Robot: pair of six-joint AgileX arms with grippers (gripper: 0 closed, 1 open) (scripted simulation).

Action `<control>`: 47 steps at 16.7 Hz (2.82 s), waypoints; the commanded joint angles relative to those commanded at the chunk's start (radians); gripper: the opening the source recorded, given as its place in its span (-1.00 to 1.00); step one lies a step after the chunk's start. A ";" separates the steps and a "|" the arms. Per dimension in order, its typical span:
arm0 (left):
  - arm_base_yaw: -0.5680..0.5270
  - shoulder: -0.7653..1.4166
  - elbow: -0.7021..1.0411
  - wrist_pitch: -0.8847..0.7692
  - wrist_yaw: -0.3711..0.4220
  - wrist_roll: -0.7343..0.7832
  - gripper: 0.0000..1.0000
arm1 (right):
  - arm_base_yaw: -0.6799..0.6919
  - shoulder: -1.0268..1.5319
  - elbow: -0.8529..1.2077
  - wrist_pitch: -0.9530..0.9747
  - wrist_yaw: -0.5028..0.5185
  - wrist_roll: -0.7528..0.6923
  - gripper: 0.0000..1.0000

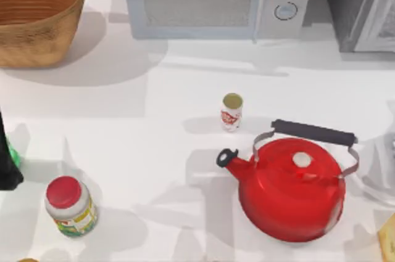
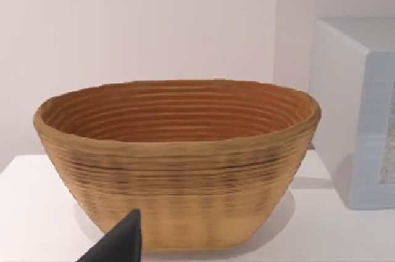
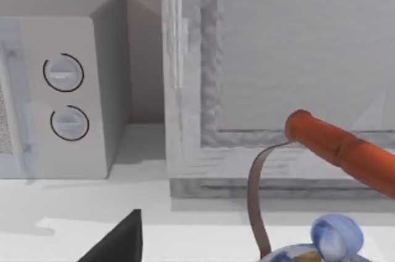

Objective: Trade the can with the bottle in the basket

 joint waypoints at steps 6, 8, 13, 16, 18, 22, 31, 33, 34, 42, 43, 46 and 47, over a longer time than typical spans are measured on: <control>0.015 -0.112 -0.057 -0.080 0.001 -0.021 1.00 | 0.000 0.000 0.000 0.000 0.000 0.000 1.00; 0.015 -0.112 -0.057 -0.080 0.001 -0.021 1.00 | 0.000 0.000 0.000 0.000 0.000 0.000 1.00; 0.052 -0.043 -0.061 -0.024 0.010 -0.005 1.00 | 0.000 0.000 0.000 0.000 0.000 0.000 1.00; 0.118 0.108 -0.071 0.108 0.037 0.024 1.00 | 0.000 0.000 0.000 0.000 0.000 0.000 1.00; 0.164 0.244 -0.078 0.231 0.064 0.045 1.00 | 0.000 0.000 0.000 0.000 0.000 0.000 1.00; 0.235 0.567 -0.093 0.516 0.131 0.081 1.00 | 0.000 0.000 0.000 0.000 0.000 0.000 1.00; 0.259 1.238 -0.136 1.056 0.245 0.081 1.00 | 0.000 0.000 0.000 0.000 0.000 0.000 1.00; 0.255 1.299 -0.142 1.108 0.254 0.074 1.00 | 0.000 0.000 0.000 0.000 0.000 0.000 1.00; 0.253 1.314 -0.144 1.121 0.256 0.073 1.00 | 0.000 0.000 0.000 0.000 0.000 0.000 1.00; 0.248 1.367 -0.099 1.135 0.251 0.070 1.00 | 0.000 0.000 0.000 0.000 0.000 0.000 1.00; 0.244 1.392 -0.091 1.147 0.248 0.069 1.00 | 0.000 0.000 0.000 0.000 0.000 0.000 1.00; 0.227 1.487 -0.051 1.203 0.232 0.064 1.00 | 0.000 0.000 0.000 0.000 0.000 0.000 1.00; 0.219 1.523 -0.036 1.224 0.226 0.062 1.00 | 0.000 0.000 0.000 0.000 0.000 0.000 1.00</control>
